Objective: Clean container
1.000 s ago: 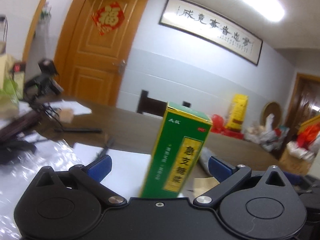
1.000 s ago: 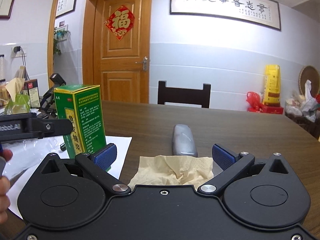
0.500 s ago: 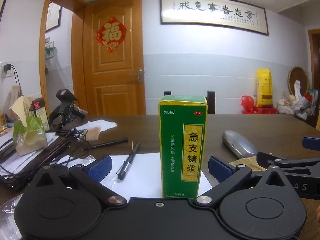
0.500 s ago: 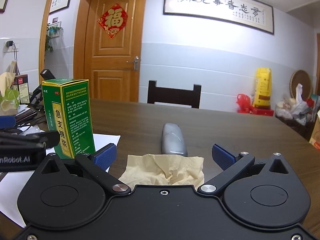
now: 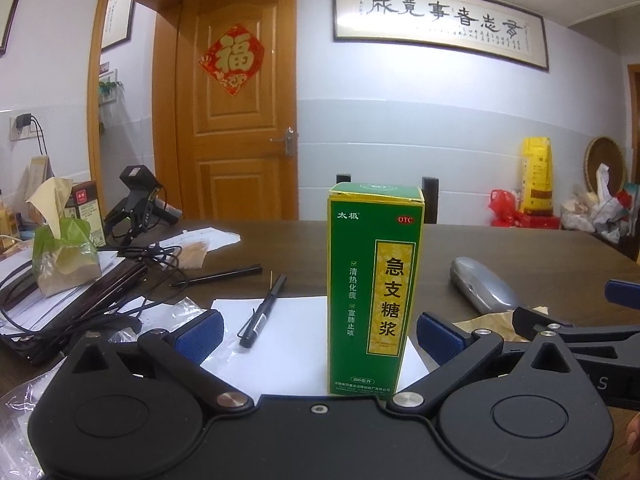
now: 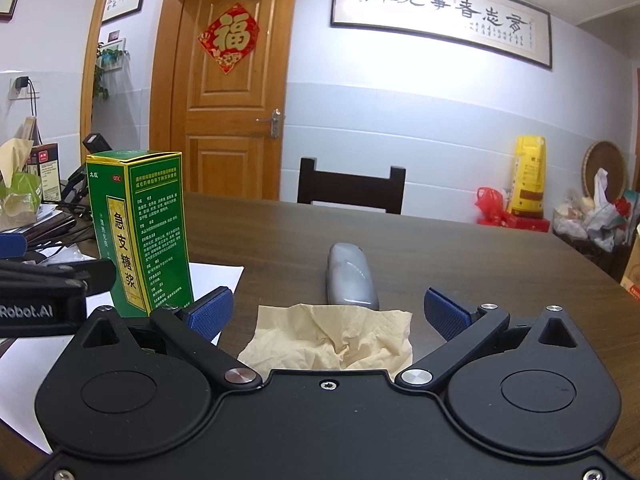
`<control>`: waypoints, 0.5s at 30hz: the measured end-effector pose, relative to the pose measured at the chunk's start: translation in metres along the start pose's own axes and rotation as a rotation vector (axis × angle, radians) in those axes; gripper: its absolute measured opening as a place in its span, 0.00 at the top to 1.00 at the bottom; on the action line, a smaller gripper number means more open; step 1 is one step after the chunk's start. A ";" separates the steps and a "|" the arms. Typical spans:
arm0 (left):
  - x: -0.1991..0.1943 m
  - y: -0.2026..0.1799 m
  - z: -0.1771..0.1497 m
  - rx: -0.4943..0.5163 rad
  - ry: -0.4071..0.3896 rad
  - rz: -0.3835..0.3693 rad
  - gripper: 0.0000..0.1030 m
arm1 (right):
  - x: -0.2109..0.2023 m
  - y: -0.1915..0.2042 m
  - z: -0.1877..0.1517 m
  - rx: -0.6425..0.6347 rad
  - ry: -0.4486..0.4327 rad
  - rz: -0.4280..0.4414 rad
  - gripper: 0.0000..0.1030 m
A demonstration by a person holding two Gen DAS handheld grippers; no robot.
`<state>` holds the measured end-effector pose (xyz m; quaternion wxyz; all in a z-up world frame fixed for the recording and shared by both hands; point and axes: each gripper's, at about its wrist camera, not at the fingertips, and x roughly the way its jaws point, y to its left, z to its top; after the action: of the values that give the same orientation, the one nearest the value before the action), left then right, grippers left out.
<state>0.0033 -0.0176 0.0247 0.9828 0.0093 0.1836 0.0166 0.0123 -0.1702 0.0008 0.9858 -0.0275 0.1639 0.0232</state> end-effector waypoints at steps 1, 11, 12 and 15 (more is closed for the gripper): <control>0.000 0.000 0.000 0.001 -0.001 0.006 0.00 | 0.000 0.000 0.000 -0.001 -0.001 -0.001 0.00; -0.001 -0.003 -0.001 0.013 -0.008 0.028 0.00 | 0.001 -0.001 0.000 -0.001 0.000 -0.001 0.00; 0.000 -0.003 -0.001 0.014 -0.008 0.029 0.00 | 0.001 -0.001 0.000 0.000 0.000 -0.002 0.00; 0.000 -0.004 -0.001 0.017 -0.009 0.030 0.00 | 0.001 0.000 0.000 0.000 0.002 -0.001 0.00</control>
<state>0.0028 -0.0214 0.0240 0.9832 0.0203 0.1792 0.0299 0.0131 -0.1705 0.0008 0.9857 -0.0279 0.1648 0.0225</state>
